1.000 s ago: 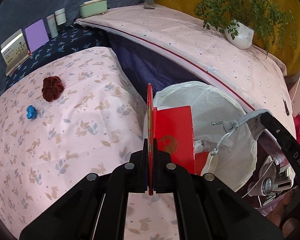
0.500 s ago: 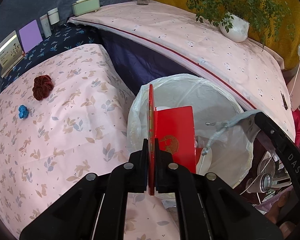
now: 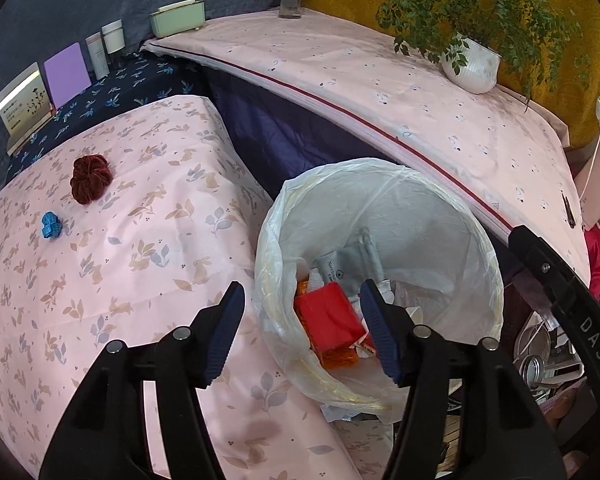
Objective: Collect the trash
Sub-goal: 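Carry the envelope and pouch over the white bin and open both tools, then move both open tools back over the blue item and scrunchie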
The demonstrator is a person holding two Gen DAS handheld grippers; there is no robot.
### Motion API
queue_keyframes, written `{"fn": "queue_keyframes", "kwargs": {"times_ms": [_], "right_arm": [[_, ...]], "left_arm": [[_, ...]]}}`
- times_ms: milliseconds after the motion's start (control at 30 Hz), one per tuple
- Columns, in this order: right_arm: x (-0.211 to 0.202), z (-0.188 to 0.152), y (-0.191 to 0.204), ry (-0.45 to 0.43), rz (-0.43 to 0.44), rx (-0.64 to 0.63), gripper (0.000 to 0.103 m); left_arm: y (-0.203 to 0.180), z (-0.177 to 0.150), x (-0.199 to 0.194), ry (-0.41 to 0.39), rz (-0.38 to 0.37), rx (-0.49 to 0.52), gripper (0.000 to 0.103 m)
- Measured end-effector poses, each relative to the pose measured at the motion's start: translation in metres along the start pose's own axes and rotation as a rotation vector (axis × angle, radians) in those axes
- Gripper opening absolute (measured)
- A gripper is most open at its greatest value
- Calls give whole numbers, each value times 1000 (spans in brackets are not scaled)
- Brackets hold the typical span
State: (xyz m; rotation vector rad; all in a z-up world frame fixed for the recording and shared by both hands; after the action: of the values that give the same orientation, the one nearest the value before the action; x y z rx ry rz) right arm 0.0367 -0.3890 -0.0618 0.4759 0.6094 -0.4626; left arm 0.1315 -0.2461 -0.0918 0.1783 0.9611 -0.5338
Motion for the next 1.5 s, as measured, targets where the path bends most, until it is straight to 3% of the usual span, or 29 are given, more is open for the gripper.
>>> {"fn": "queue_keyframes", "kwargs": {"times_ms": [200, 767, 1500], "right_arm": [[-2, 0, 10, -3, -3, -29, 40], [2, -9, 56, 15, 25, -109, 41], [31, -42, 161, 85, 102, -253, 51]], "left_arm": [[11, 0, -2, -2, 10, -17, 57], [70, -3, -7, -9, 53, -115, 57], [195, -17, -5, -4, 160, -284, 59]]}}
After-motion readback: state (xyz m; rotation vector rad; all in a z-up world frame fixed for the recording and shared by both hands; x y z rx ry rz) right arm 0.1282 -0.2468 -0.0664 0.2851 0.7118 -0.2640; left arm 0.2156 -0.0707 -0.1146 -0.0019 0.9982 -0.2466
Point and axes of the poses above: each gripper's, at about its wrist camera, not at the fingertips, and x roughly the way its jaws point, y to its left, z to its top, the point moved 8 cm from there along x, roughly the way its jaws point
